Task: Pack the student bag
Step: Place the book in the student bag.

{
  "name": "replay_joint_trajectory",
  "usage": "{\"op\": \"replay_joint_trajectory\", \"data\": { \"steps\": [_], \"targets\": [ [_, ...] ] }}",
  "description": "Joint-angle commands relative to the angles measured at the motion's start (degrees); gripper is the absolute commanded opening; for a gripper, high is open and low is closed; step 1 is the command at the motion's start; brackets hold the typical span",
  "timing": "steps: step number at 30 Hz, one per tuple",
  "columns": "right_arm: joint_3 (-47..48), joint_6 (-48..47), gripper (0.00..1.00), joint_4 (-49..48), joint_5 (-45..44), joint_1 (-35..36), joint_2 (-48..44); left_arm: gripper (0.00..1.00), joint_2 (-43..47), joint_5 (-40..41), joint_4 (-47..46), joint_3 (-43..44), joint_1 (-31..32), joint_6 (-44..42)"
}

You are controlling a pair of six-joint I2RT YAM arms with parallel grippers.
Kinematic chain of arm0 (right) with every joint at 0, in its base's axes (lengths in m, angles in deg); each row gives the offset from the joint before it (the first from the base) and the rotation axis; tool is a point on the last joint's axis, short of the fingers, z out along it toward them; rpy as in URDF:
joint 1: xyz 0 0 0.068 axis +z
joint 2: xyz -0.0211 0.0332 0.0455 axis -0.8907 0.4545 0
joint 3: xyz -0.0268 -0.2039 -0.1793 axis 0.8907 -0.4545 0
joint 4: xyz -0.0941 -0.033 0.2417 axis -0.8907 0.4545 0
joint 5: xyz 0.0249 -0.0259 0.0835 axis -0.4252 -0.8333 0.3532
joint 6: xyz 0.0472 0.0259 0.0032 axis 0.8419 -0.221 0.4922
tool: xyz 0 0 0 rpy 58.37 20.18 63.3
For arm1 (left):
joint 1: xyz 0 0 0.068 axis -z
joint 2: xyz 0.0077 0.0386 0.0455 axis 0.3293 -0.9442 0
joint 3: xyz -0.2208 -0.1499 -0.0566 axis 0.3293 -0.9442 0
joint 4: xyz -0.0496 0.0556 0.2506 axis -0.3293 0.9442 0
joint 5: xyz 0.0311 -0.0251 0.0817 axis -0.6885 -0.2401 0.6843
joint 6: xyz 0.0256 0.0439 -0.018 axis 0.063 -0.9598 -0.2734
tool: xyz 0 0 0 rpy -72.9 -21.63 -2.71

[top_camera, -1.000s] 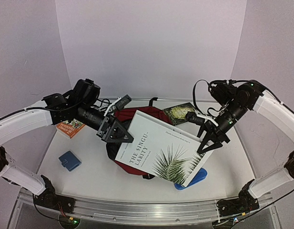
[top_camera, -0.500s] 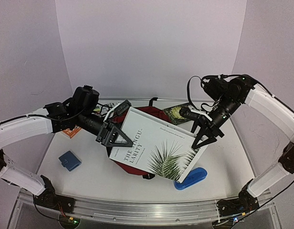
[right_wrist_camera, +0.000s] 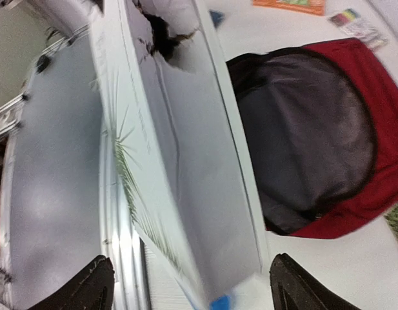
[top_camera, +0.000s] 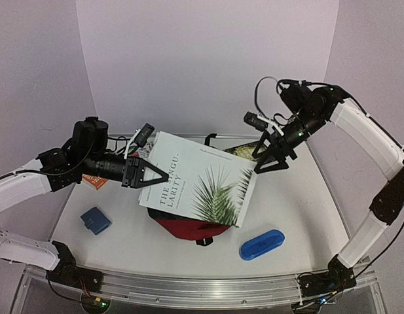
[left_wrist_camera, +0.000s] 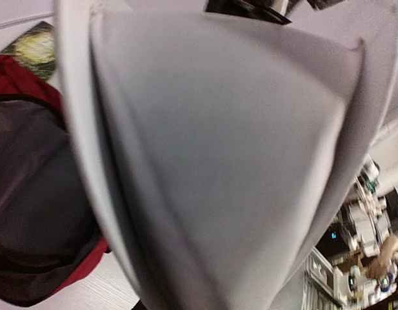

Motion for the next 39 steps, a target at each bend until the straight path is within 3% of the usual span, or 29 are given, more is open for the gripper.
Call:
{"op": "replay_joint_trajectory", "data": {
  "steps": [1, 6, 12, 18, 31, 35, 39],
  "targets": [
    [-1.4, 15.0, 0.90, -21.8, -14.5, -2.3, -1.1, 0.00, 6.2, 16.7, -6.8, -2.6, -6.2, 15.4],
    [-4.7, 15.9, 0.90, -36.0, -24.4, 0.8, 0.3, 0.00, 15.2, 31.3, -6.9, -6.8, -7.9, 25.1],
    [-13.2, 8.4, 0.83, -48.3, -38.6, 13.6, 4.3, 0.00, 23.9, 42.9, -2.1, -11.8, -7.9, 34.9],
    [-15.3, 2.7, 0.80, -55.0, -44.5, 18.0, 13.9, 0.00, 30.5, 47.4, 5.4, -14.6, -7.8, 43.4],
    [-8.1, -1.8, 0.75, -59.3, -48.8, 22.5, 31.9, 0.00, 41.8, 52.2, 14.3, -18.5, -7.8, 51.0],
    [-5.1, -1.8, 0.60, -59.6, -51.1, 22.6, 36.0, 0.00, 42.3, 51.7, 15.4, -18.3, -7.8, 50.9],
    [0.1, 1.7, 0.21, -59.9, -53.5, 22.6, 39.1, 0.00, 42.2, 51.2, 16.8, -17.5, -7.9, 50.1]
  ]
}}
